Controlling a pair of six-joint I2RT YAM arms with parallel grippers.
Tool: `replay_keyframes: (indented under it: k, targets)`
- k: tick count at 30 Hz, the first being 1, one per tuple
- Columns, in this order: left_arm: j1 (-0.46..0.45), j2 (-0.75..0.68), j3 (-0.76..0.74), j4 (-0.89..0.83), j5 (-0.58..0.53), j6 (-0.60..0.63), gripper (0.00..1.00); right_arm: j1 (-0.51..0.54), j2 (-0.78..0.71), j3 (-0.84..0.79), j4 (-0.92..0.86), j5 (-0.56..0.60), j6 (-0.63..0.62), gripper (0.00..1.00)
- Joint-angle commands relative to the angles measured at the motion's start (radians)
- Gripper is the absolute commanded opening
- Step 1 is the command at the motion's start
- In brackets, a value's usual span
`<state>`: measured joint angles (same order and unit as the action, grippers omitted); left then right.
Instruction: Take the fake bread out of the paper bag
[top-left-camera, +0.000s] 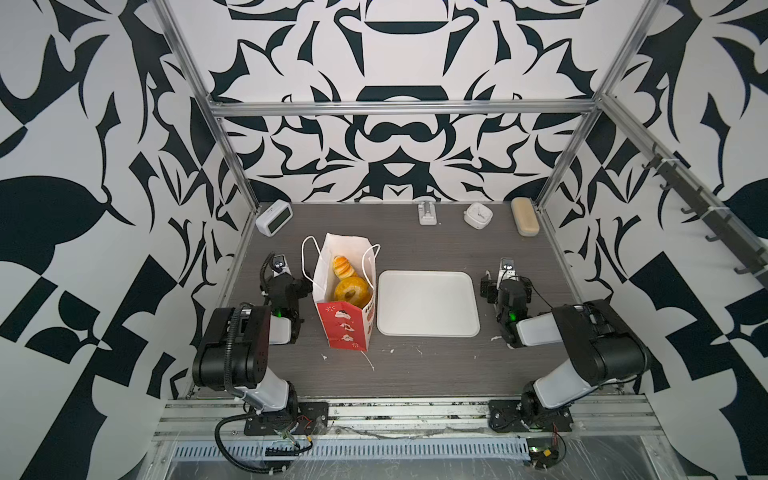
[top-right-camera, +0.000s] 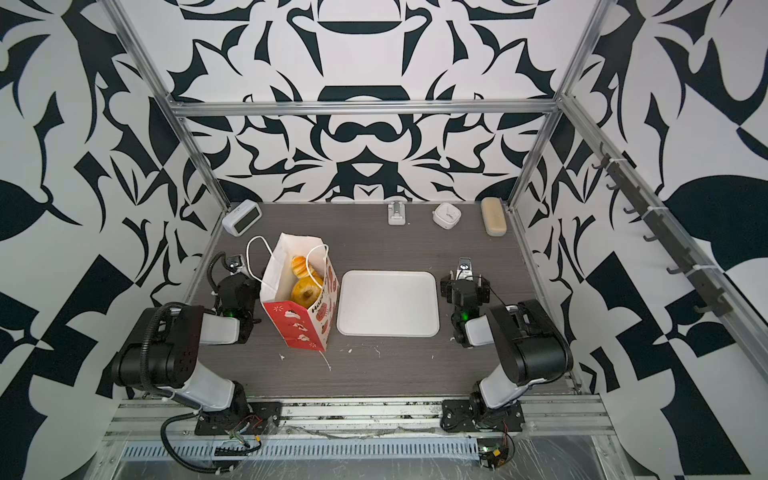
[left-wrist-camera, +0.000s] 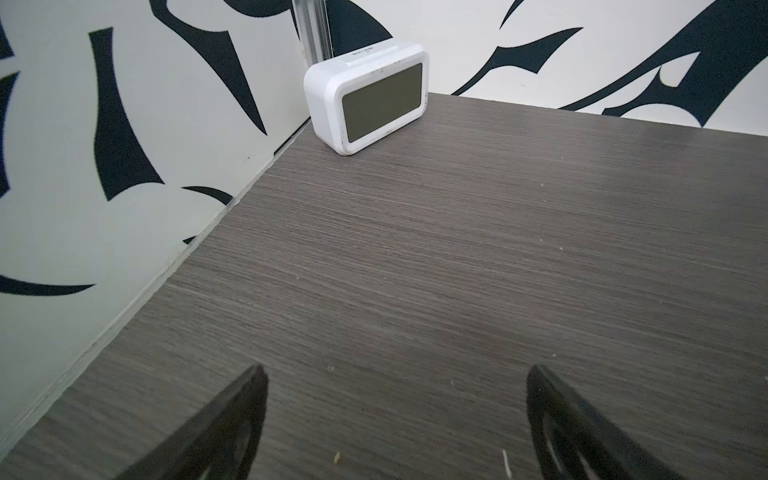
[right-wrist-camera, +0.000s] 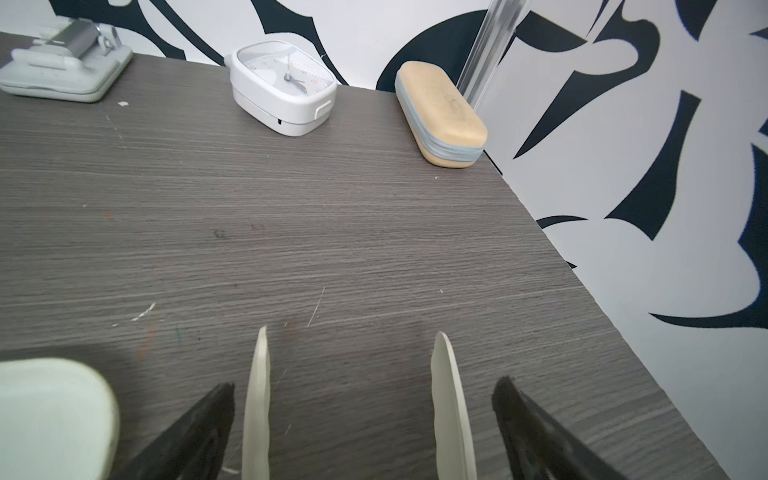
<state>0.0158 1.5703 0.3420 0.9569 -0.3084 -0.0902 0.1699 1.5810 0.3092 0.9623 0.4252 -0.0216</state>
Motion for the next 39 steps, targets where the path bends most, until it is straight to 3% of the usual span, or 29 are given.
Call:
replay_keyframes:
  k: [1,10,14,39]
  targets:
    - [0.007,-0.005,0.017,0.010,0.018,-0.015,0.99,0.002,-0.012,0.018,0.038,0.002,0.011,0.99]
    - [0.008,-0.006,0.017,0.009,0.018,-0.015,0.99,0.003,-0.011,0.019,0.038,0.002,0.011,0.99]
    - [0.009,-0.005,0.019,0.006,0.019,-0.013,0.99,-0.035,-0.026,0.036,-0.023,-0.076,0.033,1.00]
    - [0.008,-0.007,0.017,0.006,0.024,-0.009,0.99,-0.035,-0.021,0.031,-0.006,-0.068,0.027,1.00]
